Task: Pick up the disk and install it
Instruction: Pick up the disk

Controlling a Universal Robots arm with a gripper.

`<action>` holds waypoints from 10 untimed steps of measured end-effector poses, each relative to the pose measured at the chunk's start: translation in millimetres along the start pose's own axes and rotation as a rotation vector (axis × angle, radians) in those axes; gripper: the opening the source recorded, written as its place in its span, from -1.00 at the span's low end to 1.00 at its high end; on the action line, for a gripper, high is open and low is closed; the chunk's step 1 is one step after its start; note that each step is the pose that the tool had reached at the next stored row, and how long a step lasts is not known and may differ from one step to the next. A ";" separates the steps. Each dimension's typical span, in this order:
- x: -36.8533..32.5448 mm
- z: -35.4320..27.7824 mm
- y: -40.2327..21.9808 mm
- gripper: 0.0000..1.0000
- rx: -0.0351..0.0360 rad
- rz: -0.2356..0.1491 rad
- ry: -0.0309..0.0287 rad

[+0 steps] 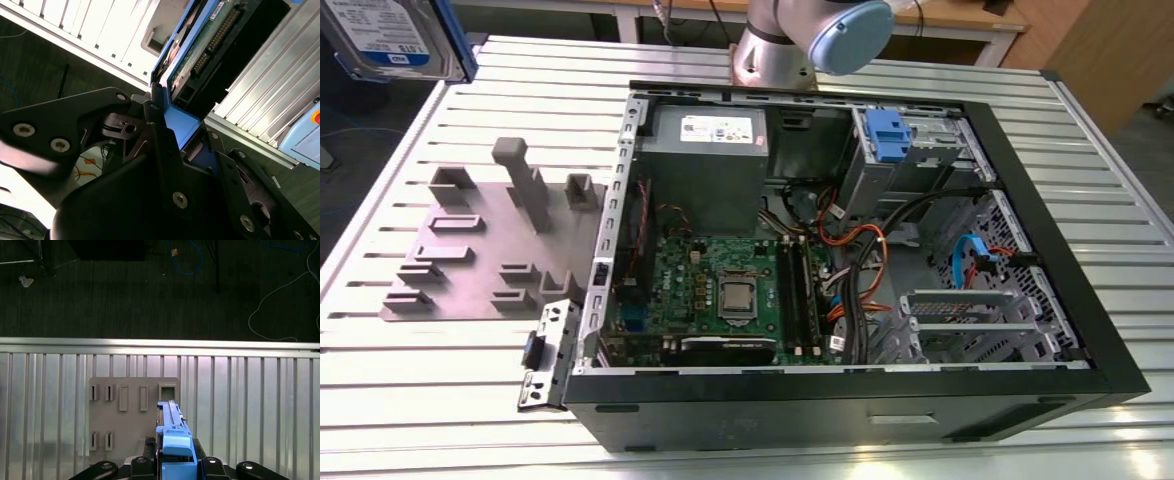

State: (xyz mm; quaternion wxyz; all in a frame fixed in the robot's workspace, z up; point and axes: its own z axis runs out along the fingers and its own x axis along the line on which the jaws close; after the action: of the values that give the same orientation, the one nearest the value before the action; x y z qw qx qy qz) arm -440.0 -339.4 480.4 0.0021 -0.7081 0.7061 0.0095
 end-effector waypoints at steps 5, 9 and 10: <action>0.0 0.0 -1.4 -0.27 0.0000 0.000 -0.0001; 0.0 -0.1 -4.6 -0.27 0.0000 0.000 0.0000; 0.0 -0.1 -5.6 -0.27 0.0000 0.000 0.0000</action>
State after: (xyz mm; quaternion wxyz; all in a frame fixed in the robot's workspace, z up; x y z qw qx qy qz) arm -434.4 -339.4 480.4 0.0021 -0.7081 0.7060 0.0095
